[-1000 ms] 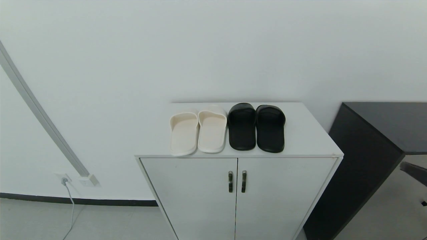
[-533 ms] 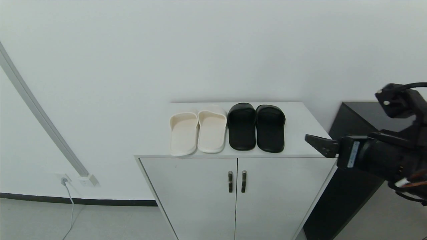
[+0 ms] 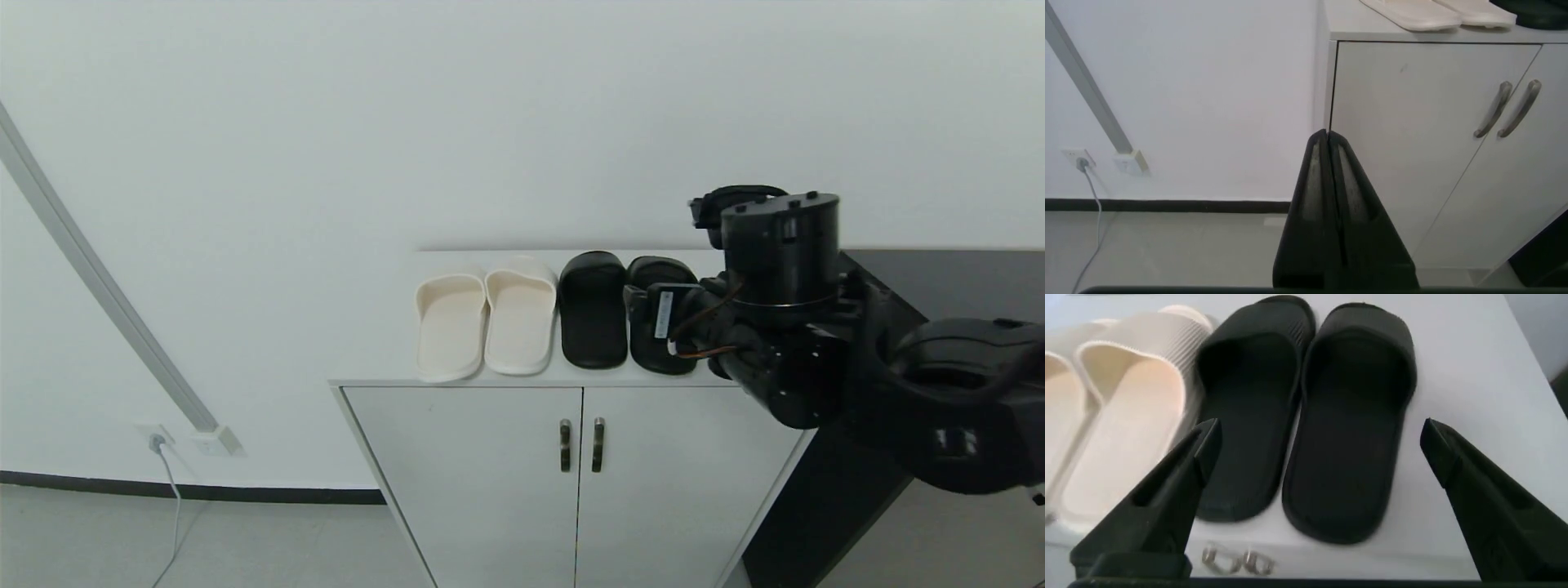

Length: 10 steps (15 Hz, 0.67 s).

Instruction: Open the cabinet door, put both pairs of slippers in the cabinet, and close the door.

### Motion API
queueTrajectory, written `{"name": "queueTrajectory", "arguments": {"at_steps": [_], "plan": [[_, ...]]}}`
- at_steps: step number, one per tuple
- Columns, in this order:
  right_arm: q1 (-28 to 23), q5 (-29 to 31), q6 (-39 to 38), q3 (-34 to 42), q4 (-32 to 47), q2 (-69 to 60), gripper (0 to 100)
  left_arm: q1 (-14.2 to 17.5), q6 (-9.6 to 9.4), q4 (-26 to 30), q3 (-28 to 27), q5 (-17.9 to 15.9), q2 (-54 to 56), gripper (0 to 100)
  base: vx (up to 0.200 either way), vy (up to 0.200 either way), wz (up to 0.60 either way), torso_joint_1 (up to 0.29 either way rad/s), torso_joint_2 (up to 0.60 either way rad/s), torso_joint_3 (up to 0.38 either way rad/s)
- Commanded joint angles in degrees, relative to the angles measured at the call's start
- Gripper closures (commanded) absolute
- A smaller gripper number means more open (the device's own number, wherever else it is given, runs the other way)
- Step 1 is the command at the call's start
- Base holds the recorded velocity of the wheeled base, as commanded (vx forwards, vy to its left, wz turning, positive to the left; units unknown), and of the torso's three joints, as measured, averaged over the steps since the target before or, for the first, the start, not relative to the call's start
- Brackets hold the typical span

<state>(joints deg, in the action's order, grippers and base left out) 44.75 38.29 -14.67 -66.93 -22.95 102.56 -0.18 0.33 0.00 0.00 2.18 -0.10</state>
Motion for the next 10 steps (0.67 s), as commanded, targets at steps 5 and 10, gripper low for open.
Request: {"name": "queueTrajectory", "arguments": {"at_steps": [5, 10], "plan": [[-2.39, 1.88, 4.12, -15.78, 0.37, 16.71, 0, 0.01, 0.02, 0.0, 0.0, 0.02, 0.01, 100, 0.0, 0.0, 0.0, 0.0, 0.0, 0.0], [-5.99, 1.61, 5.96, -23.51, 0.37, 23.39, 0, 0.01, 0.02, 0.0, 0.0, 0.02, 0.01, 100, 0.0, 0.0, 0.0, 0.0, 0.0, 0.0]]}}
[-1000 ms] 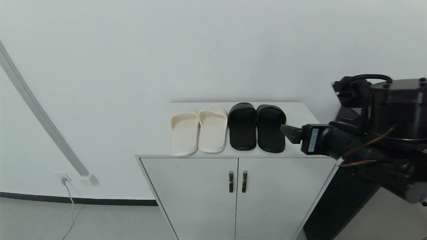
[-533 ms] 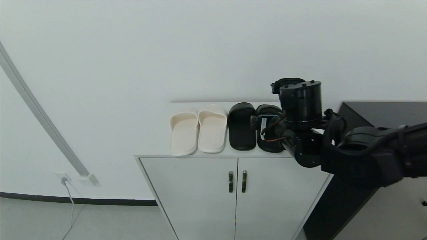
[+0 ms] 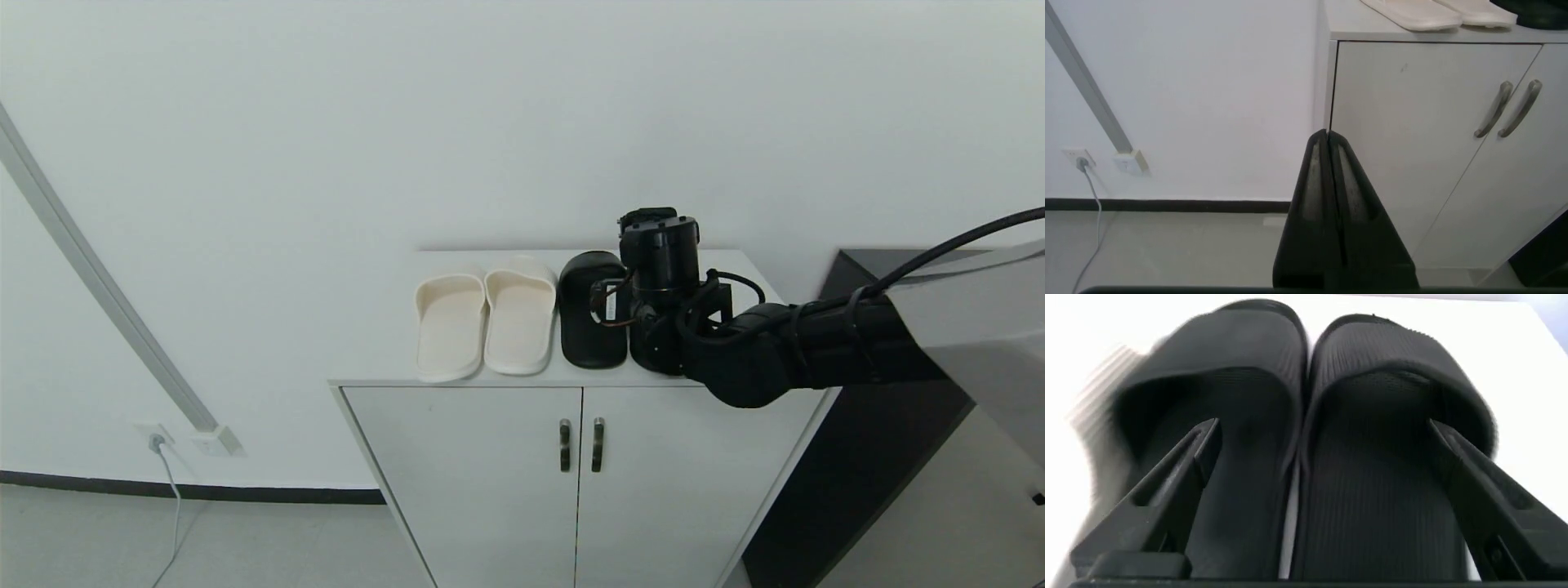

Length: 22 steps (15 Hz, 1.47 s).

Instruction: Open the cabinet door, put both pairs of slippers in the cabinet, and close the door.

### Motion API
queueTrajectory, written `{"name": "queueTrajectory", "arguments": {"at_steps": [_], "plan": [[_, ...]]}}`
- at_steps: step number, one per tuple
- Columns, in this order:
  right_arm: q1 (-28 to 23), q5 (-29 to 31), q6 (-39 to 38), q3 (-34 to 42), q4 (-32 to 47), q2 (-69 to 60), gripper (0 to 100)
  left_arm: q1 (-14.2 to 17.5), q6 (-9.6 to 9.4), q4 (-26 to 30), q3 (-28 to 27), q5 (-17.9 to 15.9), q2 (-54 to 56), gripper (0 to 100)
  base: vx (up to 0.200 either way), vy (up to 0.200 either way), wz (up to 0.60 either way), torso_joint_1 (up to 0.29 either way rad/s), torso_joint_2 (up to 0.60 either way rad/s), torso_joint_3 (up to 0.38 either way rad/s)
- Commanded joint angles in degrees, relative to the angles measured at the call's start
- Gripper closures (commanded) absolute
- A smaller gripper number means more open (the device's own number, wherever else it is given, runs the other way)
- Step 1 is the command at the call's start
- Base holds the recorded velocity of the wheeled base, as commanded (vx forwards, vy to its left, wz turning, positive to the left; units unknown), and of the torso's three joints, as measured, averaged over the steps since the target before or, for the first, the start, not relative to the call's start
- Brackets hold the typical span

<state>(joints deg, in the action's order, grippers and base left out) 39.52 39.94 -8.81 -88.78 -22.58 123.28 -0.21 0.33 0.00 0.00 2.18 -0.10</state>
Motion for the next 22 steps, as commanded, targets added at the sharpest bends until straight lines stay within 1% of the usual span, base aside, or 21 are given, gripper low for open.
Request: {"name": "queueTrajectory", "arguments": {"at_steps": [1, 5, 7, 11, 12, 18, 20, 21, 22], "plan": [[-1.11, -0.03, 0.55, -3.15, -0.01, 3.98, 0, -0.06, 0.02, 0.0, 0.0, 0.02, 0.01, 100, 0.0, 0.0, 0.0, 0.0, 0.0, 0.0], [-2.61, -0.03, 1.78, -9.39, 0.43, 7.67, 0, 0.03, 0.11, 0.0, 0.0, 0.02, 0.01, 100, 0.0, 0.0, 0.0, 0.0, 0.0, 0.0], [-4.01, -0.12, 1.69, -13.78, 2.98, 9.61, 0, 0.03, 0.11, 0.0, 0.0, 0.02, 0.01, 100, 0.0, 0.0, 0.0, 0.0, 0.0, 0.0], [-4.63, -0.3, 1.69, -16.42, 3.24, 10.93, 0, -0.06, 0.11, 0.0, 0.0, 0.02, 0.01, 100, 0.0, 0.0, 0.0, 0.0, 0.0, 0.0], [-4.63, -0.3, 1.69, -16.42, 3.15, 10.93, 100, 0.03, 0.11, 0.0, 0.0, 0.02, 0.01, 100, 0.0, 0.0, 0.0, 0.0, 0.0, 0.0], [-4.1, 0.05, 1.61, -15.37, 3.07, 8.46, 100, -0.06, 0.29, 0.0, 0.0, 0.02, 0.01, 100, 0.0, 0.0, 0.0, 0.0, 0.0, 0.0], [-3.22, 0.14, 1.52, -11.5, 2.98, 4.86, 100, 0.03, 0.29, 0.0, 0.0, 0.02, 0.01, 100, 0.0, 0.0, 0.0, 0.0, 0.0, 0.0], [-3.05, 0.14, 1.52, -10.71, 2.98, 4.16, 100, -0.06, 0.29, 0.0, 0.0, 0.02, 0.01, 100, 0.0, 0.0, 0.0, 0.0, 0.0, 0.0], [-2.17, 0.05, 1.43, -5.26, 2.8, -0.41, 100, -0.06, 0.29, 0.0, 0.0, 0.02, 0.01, 100, 0.0, 0.0, 0.0, 0.0, 0.0, 0.0]]}}
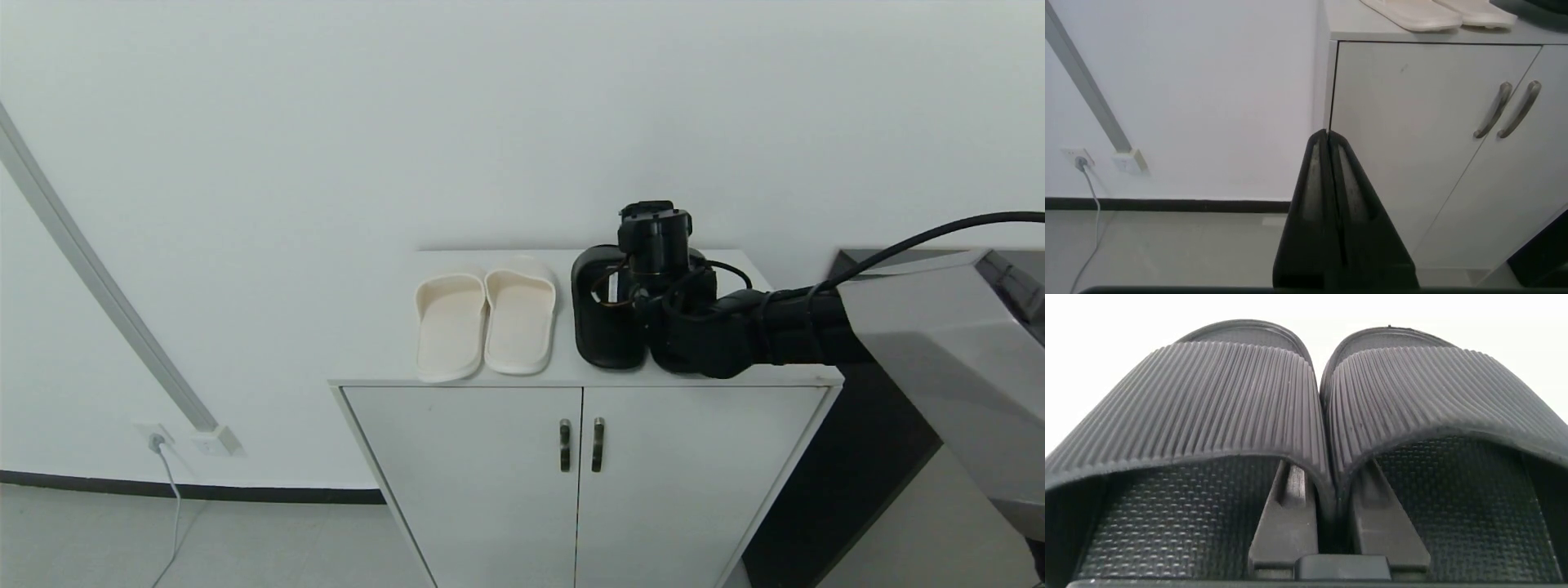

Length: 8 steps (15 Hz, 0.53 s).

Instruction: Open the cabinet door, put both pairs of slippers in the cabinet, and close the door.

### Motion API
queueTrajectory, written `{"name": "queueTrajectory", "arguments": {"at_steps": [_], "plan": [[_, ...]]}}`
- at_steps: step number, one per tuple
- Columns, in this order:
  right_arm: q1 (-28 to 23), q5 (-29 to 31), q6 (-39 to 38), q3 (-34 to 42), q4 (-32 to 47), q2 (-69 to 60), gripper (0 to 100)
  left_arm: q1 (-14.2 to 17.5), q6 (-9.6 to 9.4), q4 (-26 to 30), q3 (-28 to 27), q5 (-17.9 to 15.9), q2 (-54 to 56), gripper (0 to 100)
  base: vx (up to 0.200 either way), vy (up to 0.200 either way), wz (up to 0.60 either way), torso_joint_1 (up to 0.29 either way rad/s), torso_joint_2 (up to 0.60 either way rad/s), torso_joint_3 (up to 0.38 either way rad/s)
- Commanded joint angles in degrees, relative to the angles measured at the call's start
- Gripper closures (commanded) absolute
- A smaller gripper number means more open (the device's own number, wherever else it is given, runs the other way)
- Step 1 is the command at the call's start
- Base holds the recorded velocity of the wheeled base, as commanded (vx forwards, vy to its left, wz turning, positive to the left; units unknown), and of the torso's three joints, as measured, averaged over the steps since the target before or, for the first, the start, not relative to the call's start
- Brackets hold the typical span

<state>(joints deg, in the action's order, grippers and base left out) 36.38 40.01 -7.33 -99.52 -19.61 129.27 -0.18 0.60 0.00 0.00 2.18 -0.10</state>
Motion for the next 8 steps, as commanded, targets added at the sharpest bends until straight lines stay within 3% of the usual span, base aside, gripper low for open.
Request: {"name": "queueTrajectory", "arguments": {"at_steps": [1, 3, 8], "plan": [[1.77, -0.55, -0.23, 9.96, -0.16, -10.0, 100, 0.01, 0.02, 0.0, 0.0, 0.02, 0.01, 100, 0.0, 0.0, 0.0, 0.0, 0.0, 0.0], [3.35, -3.01, -0.5, 17.79, -0.42, -16.24, 100, 0.01, 0.02, 0.0, 0.0, 0.02, 0.01, 100, 0.0, 0.0, 0.0, 0.0, 0.0, 0.0], [7.74, -18.56, -0.5, 43.1, -4.47, -35.93, 100, 0.01, -0.07, 0.0, 0.0, 0.02, 0.01, 100, 0.0, 0.0, 0.0, 0.0, 0.0, 0.0]]}}
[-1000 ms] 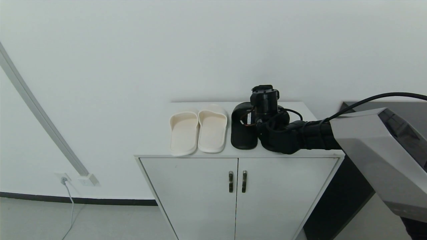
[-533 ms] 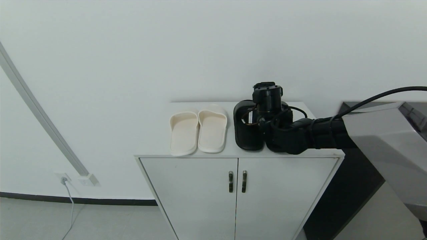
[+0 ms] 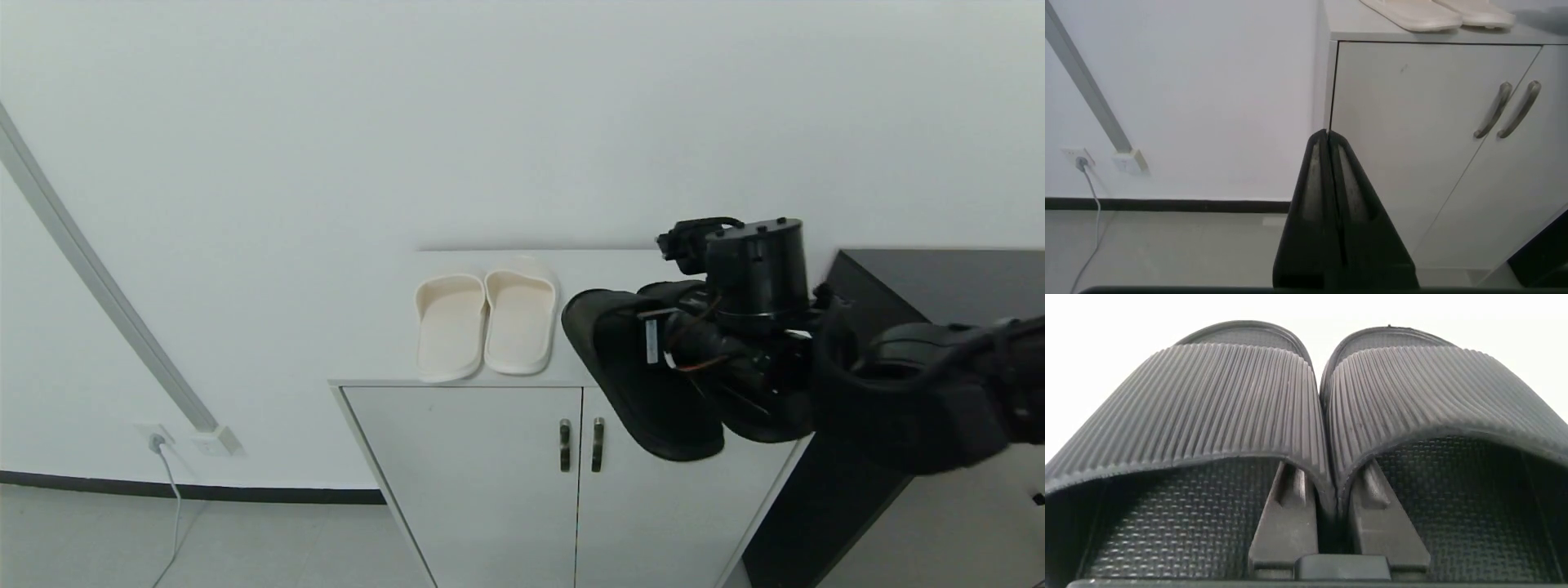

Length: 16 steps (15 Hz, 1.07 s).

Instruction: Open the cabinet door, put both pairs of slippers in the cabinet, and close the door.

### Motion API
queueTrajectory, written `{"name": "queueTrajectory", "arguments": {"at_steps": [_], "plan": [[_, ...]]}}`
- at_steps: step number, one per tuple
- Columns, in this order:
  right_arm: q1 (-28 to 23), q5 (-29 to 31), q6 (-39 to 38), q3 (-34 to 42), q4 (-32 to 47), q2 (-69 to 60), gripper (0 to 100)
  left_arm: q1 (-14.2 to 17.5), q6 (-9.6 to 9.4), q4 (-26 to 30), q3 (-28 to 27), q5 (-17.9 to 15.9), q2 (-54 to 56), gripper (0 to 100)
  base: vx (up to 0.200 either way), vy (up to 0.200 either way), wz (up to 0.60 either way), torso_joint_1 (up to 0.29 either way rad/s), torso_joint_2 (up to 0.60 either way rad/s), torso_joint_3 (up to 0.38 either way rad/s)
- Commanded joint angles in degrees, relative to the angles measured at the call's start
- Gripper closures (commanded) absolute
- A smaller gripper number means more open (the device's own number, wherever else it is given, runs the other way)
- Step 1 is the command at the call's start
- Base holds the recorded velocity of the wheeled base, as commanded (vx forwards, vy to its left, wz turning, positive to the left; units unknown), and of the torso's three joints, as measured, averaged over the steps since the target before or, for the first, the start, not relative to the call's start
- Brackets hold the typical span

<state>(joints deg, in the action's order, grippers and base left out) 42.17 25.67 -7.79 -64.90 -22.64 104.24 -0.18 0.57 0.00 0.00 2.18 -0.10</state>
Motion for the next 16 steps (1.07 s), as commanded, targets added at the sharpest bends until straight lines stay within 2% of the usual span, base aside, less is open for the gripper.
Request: {"name": "queueTrajectory", "arguments": {"at_steps": [1, 4, 6, 11, 16], "plan": [[2.39, -7.92, 0.14, 13.22, -2.59, -14.77, 100, 0.01, -0.05, 0.0, 0.0, 0.02, 0.01, 100, 0.0, 0.0, 0.0, 0.0, 0.0, 0.0], [2.92, -17.68, 0.58, 22.36, -2.85, -24.7, 100, 0.01, -0.13, 0.0, 0.0, 0.02, 0.01, 100, 0.0, 0.0, 0.0, 0.0, 0.0, 0.0], [3.1, -22.07, 2.34, 25.0, -2.67, -27.07, 100, 0.01, -0.13, 0.0, 0.0, -0.07, 0.01, 100, 0.0, 0.0, 0.0, 0.0, 0.0, 0.0], [4.33, -22.42, 3.66, 26.93, -2.85, -26.55, 100, -0.08, -0.13, 0.0, 0.0, -0.07, 0.01, 100, 0.0, 0.0, 0.0, 0.0, 0.0, 0.0], [4.41, -22.69, 3.66, 27.37, -3.03, -26.28, 100, 0.01, -0.13, 0.0, 0.0, -0.07, 0.01, 100, -0.2, 0.0, 0.0, 0.003, 0.0, 0.001]]}}
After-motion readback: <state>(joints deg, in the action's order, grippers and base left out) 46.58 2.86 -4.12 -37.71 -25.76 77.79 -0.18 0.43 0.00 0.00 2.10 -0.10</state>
